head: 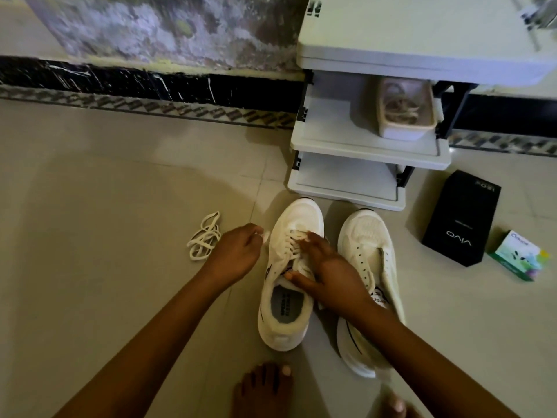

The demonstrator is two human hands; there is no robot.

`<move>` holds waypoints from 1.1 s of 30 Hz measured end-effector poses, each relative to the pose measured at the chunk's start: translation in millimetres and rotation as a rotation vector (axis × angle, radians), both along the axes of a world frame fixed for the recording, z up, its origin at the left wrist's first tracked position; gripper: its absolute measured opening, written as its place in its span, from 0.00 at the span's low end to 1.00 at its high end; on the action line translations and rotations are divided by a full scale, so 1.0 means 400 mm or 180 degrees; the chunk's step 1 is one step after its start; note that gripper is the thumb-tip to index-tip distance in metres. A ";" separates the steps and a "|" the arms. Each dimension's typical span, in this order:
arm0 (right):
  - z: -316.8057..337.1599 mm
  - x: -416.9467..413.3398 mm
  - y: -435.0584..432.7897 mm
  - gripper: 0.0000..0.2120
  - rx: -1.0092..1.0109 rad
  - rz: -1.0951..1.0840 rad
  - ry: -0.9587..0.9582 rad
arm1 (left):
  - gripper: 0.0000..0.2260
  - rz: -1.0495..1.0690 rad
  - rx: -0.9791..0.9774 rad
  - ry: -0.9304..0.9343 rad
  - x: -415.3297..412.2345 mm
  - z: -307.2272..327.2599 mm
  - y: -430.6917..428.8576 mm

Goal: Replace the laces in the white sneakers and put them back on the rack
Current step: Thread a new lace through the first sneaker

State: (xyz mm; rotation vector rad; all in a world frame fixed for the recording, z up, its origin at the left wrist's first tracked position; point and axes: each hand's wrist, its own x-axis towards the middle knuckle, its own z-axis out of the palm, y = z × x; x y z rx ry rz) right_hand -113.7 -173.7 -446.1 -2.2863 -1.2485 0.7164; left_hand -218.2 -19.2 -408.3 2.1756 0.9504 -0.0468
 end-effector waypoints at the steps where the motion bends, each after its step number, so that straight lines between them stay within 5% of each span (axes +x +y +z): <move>1: 0.005 -0.007 -0.005 0.33 0.0065 -0.0135 -0.0123 | 0.14 -0.0049 0.0121 -0.0026 -0.003 0.005 0.008; 12: 0.039 -0.023 -0.012 0.09 0.0116 -0.0756 0.0261 | 0.06 -0.0647 0.0222 -0.0256 -0.006 0.008 -0.038; 21: 0.039 -0.002 -0.013 0.02 0.0053 -0.1448 0.1405 | 0.07 -0.0168 0.0025 -0.0511 0.011 -0.006 -0.114; 33: 0.033 0.007 -0.026 0.04 0.0205 -0.1304 0.1645 | 0.08 -0.0449 0.0497 -0.0301 0.012 -0.022 -0.144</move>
